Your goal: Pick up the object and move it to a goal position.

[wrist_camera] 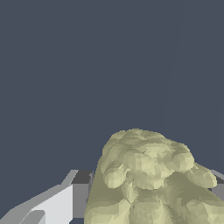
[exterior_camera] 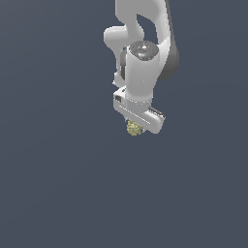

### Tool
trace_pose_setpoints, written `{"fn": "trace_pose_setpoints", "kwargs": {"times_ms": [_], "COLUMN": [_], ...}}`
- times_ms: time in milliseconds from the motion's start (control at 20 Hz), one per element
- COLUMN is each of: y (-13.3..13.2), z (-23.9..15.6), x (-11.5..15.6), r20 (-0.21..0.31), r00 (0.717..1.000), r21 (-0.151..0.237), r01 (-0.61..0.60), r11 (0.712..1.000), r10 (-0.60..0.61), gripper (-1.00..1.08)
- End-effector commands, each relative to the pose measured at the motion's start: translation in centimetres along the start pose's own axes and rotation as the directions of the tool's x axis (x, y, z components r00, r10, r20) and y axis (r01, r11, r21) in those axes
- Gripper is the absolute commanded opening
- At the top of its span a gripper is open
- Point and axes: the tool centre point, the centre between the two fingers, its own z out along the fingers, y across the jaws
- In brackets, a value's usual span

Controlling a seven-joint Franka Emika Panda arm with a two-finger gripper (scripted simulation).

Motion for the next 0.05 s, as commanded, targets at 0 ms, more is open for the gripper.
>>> {"fn": "trace_pose_setpoints", "kwargs": {"times_ms": [0], "y": [0.00], "z": [-0.21], "x": [-0.20], "r20": [0.000], "r00": [1.000], "r21": [-0.001], "r01": [-0.001], "r11": [1.000], "r10": [0.001], "gripper": [-1.00]}}
